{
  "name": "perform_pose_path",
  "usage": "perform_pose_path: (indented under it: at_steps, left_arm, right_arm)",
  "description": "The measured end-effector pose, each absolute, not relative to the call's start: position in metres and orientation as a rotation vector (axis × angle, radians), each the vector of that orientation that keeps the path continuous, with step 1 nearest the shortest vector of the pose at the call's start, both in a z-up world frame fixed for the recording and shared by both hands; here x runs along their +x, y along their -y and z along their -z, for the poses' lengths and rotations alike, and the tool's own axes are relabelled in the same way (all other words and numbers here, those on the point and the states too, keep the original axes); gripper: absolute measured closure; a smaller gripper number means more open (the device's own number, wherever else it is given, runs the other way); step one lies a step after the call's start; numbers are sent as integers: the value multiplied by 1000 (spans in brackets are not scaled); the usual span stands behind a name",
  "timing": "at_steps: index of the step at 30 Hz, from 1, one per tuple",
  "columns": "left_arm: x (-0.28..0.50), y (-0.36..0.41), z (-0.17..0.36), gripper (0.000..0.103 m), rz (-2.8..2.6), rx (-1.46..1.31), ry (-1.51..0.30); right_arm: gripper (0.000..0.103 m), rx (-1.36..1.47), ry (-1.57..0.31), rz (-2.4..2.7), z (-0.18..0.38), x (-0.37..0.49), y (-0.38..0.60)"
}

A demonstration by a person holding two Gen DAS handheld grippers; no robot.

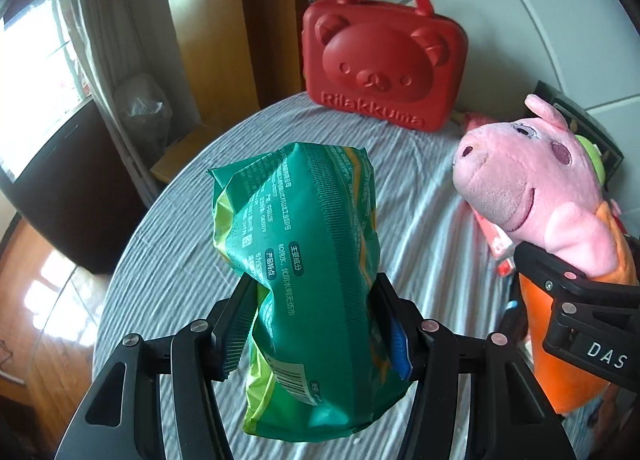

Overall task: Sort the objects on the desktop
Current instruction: 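Lift the green bag with the left tool while the right tool carries the pig toward the blue bin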

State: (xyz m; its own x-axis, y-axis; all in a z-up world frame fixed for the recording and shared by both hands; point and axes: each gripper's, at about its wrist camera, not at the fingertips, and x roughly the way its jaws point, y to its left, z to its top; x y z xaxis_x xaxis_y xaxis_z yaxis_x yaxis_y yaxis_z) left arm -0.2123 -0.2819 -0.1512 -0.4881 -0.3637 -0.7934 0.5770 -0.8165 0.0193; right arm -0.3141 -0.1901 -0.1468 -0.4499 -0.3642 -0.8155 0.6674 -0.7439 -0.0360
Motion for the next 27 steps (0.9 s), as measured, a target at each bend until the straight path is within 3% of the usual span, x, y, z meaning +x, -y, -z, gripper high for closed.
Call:
perform_pose_path:
  at_steps: [13,27]
  left_arm:
    - [-194,158,54,46,2855,1002,-103]
    - [-173,-111,-31,46,3152,729,-18]
  right_arm:
    - [9,932,-249,2775,17,-202,46]
    - [9,537,-91,3163,-84,-121,-231]
